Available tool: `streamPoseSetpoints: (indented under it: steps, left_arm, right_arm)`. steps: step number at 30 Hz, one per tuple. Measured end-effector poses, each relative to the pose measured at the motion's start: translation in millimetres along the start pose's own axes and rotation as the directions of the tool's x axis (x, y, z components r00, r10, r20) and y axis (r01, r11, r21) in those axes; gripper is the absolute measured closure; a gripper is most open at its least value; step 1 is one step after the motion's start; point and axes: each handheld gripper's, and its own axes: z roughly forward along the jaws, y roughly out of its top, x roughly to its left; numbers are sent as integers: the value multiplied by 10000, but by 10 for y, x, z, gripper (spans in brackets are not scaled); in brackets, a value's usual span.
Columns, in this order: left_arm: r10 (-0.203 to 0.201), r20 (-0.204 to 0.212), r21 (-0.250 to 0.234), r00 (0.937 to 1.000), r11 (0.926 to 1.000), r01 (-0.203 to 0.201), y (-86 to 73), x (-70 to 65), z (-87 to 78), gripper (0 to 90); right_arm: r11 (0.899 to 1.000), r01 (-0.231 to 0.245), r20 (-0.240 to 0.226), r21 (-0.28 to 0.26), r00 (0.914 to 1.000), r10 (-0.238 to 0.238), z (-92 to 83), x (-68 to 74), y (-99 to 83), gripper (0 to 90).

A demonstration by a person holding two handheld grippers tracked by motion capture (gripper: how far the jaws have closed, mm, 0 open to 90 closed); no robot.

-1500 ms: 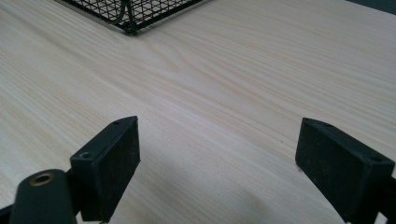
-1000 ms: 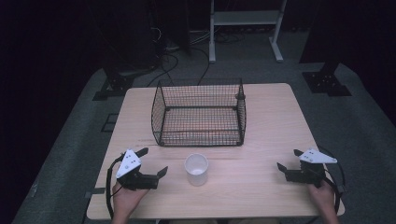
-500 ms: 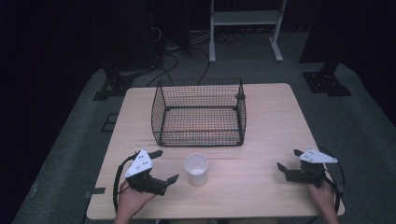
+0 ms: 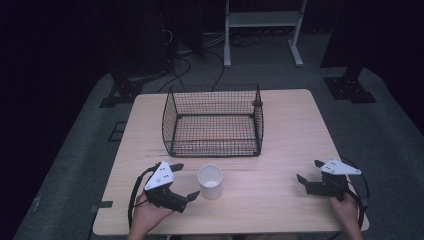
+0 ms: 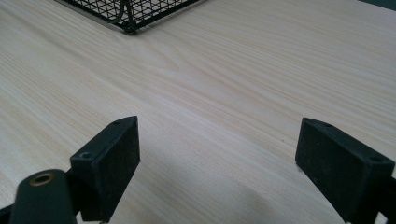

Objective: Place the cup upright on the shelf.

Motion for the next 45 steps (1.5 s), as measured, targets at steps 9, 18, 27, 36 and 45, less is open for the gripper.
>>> streamPoseSetpoints:
  steps: [9,18,27,36,45]
  left_arm:
    - [27,433,531,9991,9986,-50,6,-36,150,19]
    - [14,603,900,9982,9959,-69,-6,-33,267,19]
    - [-90,834,1489,9965,9888,-36,-4,-3,427,19]
    - [-38,872,1941,9962,9809,-133,23,0,589,20]
    - [-37,1143,2372,9934,9712,-237,70,4,711,53]
  right_arm:
    - [10000,-3,4,-7,10000,3,-1,0,0,131]
    - [10000,-3,5,-8,10000,3,0,-1,0,131]
    - [10000,-2,-2,-28,10000,2,-3,0,-1,131]
    - [10000,0,-12,-28,10000,0,-3,-2,-1,131]
    - [10000,-23,-30,-50,10000,23,-5,-5,-2,131]
